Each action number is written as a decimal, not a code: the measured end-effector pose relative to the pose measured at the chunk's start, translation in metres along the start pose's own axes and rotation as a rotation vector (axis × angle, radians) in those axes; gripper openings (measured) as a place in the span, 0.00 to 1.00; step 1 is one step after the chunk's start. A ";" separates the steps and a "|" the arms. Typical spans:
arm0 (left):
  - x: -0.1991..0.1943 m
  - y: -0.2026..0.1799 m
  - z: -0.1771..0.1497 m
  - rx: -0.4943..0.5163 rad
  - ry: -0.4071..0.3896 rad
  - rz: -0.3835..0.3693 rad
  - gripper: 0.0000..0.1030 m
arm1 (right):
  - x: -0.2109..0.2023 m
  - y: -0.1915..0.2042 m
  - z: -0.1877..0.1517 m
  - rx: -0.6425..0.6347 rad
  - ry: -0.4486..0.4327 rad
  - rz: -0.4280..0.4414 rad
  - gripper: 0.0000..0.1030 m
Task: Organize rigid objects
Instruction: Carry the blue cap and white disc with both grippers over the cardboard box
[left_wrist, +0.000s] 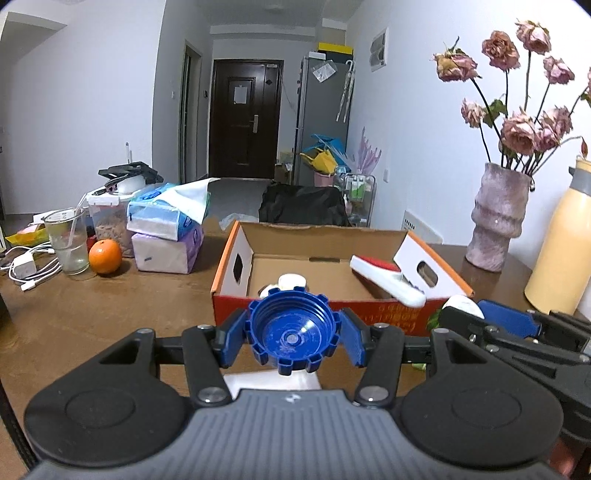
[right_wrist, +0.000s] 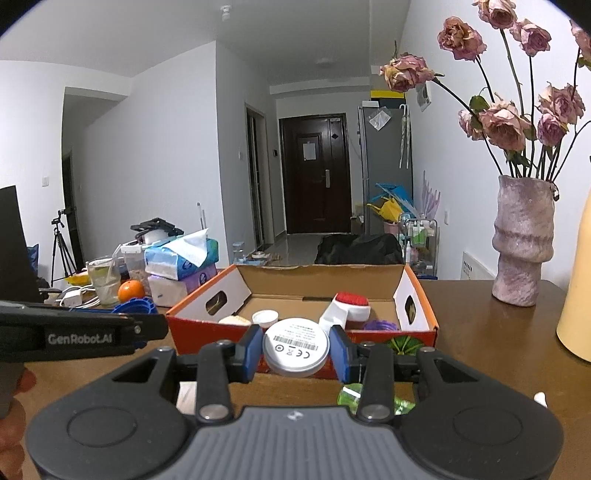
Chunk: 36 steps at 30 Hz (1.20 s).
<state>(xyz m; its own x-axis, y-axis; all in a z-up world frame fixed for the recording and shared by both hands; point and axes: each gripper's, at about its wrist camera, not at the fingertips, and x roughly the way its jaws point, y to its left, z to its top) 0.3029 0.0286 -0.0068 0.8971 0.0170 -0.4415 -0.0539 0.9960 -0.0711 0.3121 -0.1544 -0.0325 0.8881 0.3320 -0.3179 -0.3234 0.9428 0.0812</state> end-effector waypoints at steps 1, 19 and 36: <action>0.002 0.000 0.002 -0.006 -0.001 0.001 0.54 | 0.002 0.000 0.002 0.001 -0.003 0.000 0.37; 0.048 0.003 0.035 -0.076 -0.028 0.008 0.54 | 0.052 -0.012 0.026 0.039 -0.024 -0.008 0.37; 0.104 0.014 0.056 -0.099 -0.017 0.030 0.53 | 0.115 -0.015 0.040 0.044 0.001 -0.013 0.37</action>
<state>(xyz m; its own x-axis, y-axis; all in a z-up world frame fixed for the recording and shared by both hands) 0.4202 0.0491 -0.0041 0.9016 0.0494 -0.4297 -0.1233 0.9816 -0.1461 0.4324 -0.1288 -0.0325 0.8918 0.3194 -0.3204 -0.2968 0.9476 0.1184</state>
